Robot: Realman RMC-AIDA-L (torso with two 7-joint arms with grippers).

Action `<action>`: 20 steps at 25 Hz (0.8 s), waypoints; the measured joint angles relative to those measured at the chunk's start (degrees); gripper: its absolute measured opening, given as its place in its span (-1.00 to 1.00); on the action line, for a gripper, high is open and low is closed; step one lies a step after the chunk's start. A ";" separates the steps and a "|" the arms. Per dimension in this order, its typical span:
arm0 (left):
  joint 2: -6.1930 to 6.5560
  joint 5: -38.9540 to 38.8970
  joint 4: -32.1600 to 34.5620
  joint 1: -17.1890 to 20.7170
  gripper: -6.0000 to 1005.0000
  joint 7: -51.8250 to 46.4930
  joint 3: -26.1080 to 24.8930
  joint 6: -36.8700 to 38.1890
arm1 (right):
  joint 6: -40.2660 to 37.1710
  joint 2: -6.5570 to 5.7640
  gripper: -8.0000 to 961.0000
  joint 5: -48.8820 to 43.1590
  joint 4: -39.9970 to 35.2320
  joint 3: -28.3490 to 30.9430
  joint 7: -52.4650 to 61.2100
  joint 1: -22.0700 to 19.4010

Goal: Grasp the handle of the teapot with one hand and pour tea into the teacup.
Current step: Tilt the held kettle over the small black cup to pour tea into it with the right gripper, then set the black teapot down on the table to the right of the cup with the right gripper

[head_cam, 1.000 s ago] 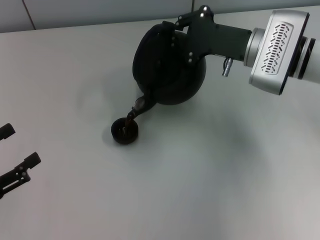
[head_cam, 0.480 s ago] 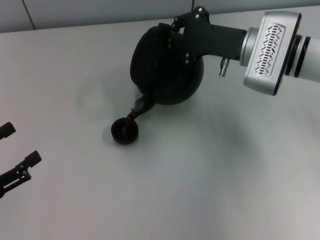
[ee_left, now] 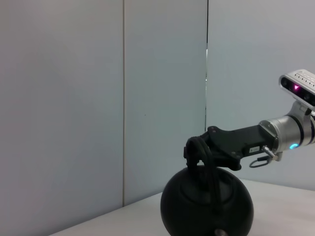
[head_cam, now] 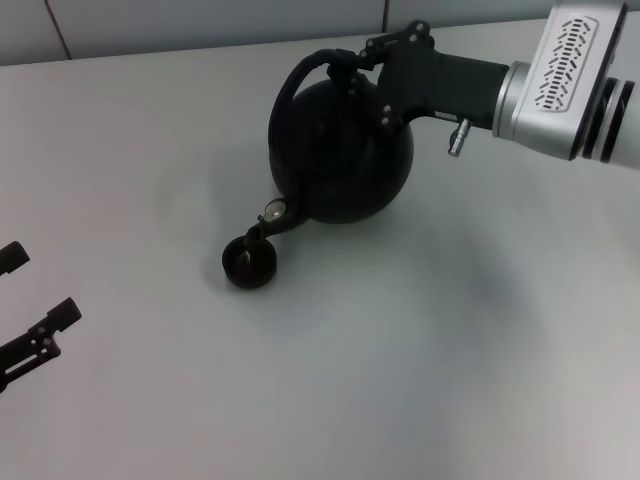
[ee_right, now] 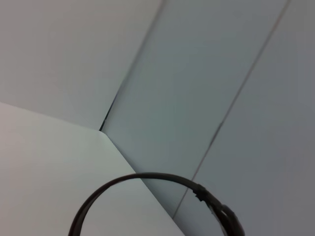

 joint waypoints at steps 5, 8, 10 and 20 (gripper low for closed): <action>0.00 -0.38 0.00 0.14 0.65 -0.01 0.00 0.00 | 0.48 0.08 -0.80 0.28 0.09 0.66 5.74 -1.25; 0.00 -0.67 0.00 0.24 0.65 -0.01 0.00 0.20 | 0.63 0.10 -0.80 2.80 0.51 0.75 8.79 -2.21; 0.00 -0.70 0.00 0.25 0.65 -0.01 0.00 0.28 | 0.50 0.08 -0.80 5.65 0.83 0.65 10.56 -2.99; 0.00 -0.71 0.00 0.10 0.65 -0.01 0.04 0.34 | -0.61 0.04 -0.80 8.62 1.43 0.36 18.05 -4.79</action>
